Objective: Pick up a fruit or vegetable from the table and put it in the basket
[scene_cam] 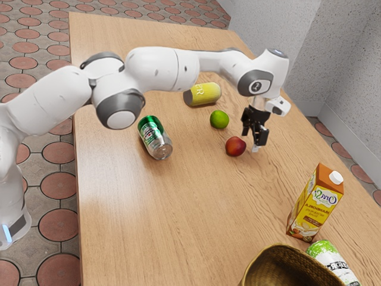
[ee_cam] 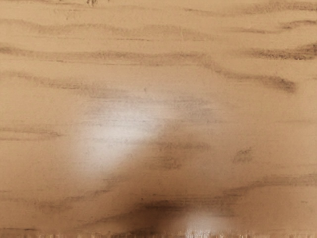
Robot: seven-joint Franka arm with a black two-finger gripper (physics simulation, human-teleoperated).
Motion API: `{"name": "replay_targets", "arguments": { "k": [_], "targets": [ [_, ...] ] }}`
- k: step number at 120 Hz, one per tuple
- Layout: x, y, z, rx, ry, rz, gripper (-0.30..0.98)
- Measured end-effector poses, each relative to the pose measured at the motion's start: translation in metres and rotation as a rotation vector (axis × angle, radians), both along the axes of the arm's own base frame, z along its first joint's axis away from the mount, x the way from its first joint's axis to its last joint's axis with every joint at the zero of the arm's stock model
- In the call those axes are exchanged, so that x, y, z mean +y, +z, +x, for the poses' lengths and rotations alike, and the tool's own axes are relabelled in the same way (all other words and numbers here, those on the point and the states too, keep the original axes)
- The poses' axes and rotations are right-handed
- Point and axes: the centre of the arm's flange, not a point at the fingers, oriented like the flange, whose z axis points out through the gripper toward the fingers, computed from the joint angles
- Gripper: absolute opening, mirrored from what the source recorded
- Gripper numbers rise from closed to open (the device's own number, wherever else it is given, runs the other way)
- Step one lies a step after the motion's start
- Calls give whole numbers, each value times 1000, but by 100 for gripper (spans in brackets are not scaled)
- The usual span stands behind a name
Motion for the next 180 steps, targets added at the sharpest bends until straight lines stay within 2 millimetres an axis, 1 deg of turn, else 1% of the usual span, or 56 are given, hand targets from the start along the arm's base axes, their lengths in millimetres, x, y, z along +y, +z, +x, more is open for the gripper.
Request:
{"name": "replay_targets", "arguments": {
  "k": [24,70,79,98,136,139,156,168,174,180],
  "targets": [
    [1,-6,-7,74,9,-6,69],
    [-4,-11,-17,168,25,-13,69],
    [-4,-16,-19,189,30,-14,69],
    [-7,-13,-20,210,34,-13,69],
    [-9,-19,-23,244,48,-12,68],
    [-9,-19,-23,246,48,-11,65],
    [-9,-20,-23,251,53,-8,38],
    [-9,-18,-24,249,57,2,26],
    [-9,-10,-25,238,60,6,28],
    [-13,5,-27,220,59,4,29]
  ]
}}
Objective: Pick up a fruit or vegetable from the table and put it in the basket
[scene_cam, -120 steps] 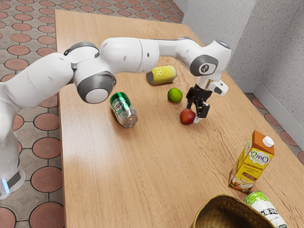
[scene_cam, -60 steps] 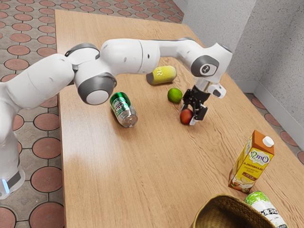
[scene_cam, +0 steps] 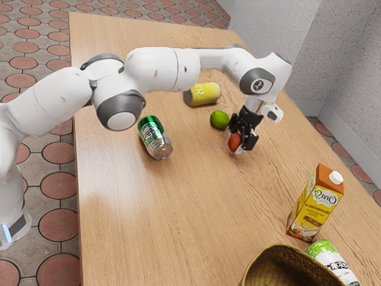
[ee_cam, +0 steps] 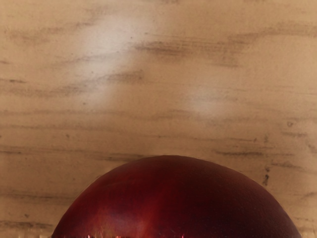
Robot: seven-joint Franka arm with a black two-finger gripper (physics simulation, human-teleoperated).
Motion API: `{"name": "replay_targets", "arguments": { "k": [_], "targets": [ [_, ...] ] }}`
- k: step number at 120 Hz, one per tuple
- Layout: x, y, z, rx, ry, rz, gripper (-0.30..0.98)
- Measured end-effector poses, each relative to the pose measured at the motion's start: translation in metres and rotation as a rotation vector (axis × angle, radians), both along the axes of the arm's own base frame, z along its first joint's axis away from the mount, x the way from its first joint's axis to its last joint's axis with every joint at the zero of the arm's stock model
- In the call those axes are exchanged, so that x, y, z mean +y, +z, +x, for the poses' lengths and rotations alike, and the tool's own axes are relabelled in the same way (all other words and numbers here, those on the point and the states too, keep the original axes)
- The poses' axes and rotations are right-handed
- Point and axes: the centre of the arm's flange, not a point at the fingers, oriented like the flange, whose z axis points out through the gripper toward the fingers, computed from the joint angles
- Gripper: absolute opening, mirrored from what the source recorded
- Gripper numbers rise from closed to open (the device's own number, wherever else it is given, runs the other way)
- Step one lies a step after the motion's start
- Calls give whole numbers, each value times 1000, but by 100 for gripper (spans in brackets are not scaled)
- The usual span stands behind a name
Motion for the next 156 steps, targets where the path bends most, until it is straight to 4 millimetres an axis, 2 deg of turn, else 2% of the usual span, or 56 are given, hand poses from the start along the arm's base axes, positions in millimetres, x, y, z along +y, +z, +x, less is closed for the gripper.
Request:
{"name": "replay_targets", "arguments": {
  "k": [6,12,29,39,47,54,57,62,75,96,102,113,121,128,134,144,156],
  "targets": [
    [-2,21,-4,-28,1,-6,31],
    [-3,50,-10,-67,4,-13,31],
    [-3,162,-47,-207,8,-44,34],
    [-22,203,-69,-242,-24,-82,34],
    [-40,220,-93,-229,-51,-104,34],
    [-47,224,-113,-202,-60,-117,34],
    [-59,224,-120,-193,-79,-115,34],
    [-90,224,-127,-182,-126,-110,34],
    [-189,222,-148,-164,-270,-87,34],
    [-295,219,-181,-158,-394,-61,34],
    [-331,213,-186,-162,-428,-51,34],
    [-400,185,-174,-173,-480,-37,34],
    [-438,167,-174,-182,-516,-58,34],
    [-461,151,-173,-195,-535,-85,33],
    [-473,144,-169,-221,-536,-105,33],
    [-489,138,-163,-282,-531,-142,33],
    [-503,141,-159,-363,-523,-190,33]
  ]
}}
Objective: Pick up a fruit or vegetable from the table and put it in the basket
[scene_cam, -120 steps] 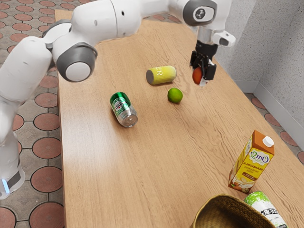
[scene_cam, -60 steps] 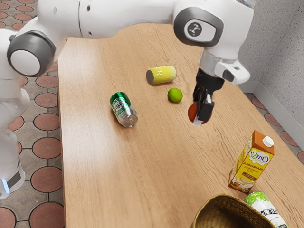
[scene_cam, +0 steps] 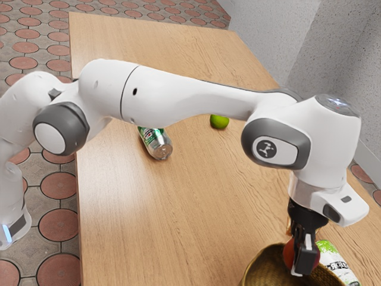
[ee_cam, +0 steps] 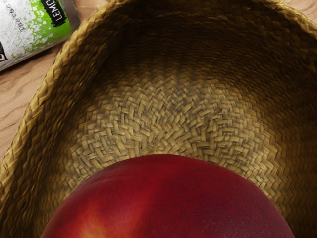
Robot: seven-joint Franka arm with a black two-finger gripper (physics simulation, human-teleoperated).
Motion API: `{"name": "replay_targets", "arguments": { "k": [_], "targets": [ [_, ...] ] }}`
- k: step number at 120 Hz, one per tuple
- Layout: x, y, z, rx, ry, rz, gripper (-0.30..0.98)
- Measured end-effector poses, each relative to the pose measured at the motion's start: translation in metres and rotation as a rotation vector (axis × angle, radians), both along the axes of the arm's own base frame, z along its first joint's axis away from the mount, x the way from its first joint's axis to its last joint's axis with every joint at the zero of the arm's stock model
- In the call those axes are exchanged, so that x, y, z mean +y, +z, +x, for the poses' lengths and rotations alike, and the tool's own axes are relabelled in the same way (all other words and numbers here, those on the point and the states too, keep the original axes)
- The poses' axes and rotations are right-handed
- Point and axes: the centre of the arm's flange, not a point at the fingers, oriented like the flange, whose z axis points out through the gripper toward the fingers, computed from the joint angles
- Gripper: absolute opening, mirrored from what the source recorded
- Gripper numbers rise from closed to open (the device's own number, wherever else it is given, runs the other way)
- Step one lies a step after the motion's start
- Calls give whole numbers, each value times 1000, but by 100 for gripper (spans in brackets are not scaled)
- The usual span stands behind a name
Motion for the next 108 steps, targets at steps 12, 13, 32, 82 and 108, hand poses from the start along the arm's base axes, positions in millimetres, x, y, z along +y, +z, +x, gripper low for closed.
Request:
{"name": "replay_targets", "arguments": {
  "k": [12,13,32,82,108],
  "targets": [
    [-11,0,8,-71,10,-65,33],
    [-12,0,9,-76,12,-70,33],
    [-18,12,14,-158,28,-145,45],
    [249,136,-10,82,412,225,67],
    [260,122,-26,222,415,321,68]
  ]
}}
